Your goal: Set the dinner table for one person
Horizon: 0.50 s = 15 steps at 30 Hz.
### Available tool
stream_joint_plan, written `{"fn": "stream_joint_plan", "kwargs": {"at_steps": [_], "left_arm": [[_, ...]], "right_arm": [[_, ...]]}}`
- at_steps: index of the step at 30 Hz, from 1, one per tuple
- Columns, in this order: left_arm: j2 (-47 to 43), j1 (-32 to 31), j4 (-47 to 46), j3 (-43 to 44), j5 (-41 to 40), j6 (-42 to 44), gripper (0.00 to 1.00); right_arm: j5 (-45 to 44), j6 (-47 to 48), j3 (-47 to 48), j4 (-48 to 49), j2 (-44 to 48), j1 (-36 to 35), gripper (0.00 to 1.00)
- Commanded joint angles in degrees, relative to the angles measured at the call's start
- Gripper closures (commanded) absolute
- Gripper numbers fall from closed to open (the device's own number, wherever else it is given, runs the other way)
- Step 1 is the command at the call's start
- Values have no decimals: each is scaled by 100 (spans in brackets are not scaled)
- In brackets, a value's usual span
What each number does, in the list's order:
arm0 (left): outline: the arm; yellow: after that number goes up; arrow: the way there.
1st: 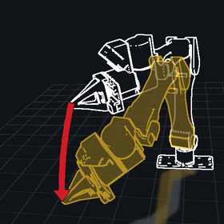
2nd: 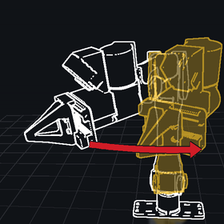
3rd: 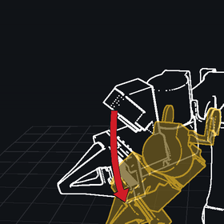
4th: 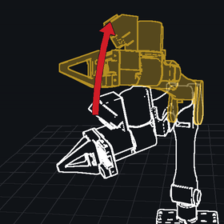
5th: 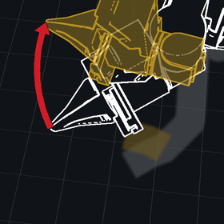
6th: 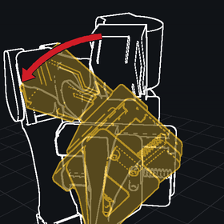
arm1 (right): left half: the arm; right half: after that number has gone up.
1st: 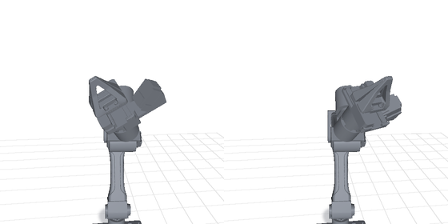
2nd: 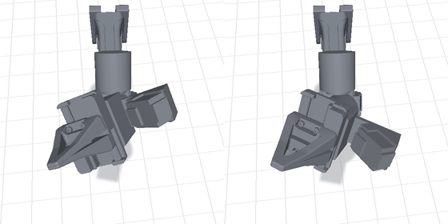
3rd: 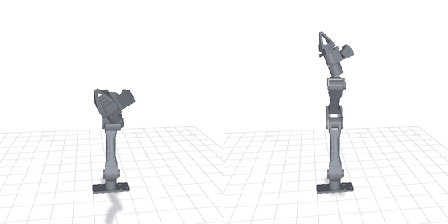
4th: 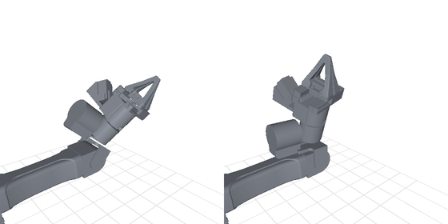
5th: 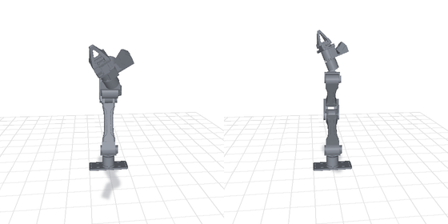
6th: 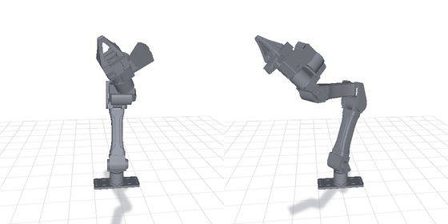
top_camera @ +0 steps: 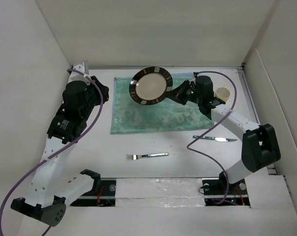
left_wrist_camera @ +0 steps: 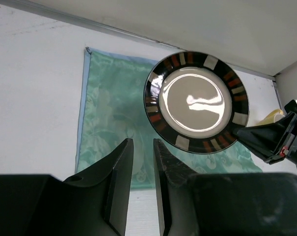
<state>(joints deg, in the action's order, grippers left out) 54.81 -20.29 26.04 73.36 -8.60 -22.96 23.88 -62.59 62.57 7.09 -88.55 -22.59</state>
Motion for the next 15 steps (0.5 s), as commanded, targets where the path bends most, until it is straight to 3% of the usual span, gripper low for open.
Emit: {"fn": "stream_joint_plan", "kwargs": {"at_steps": [1,15], "left_arm": [[-23,-36,-187,-24,78,72,80],[-5,-36,-213,-419,122,46,80]], "right_arm": [[521,19,28,1048,207,228,100],[706,89,-693,1497,-628,632,100]]}}
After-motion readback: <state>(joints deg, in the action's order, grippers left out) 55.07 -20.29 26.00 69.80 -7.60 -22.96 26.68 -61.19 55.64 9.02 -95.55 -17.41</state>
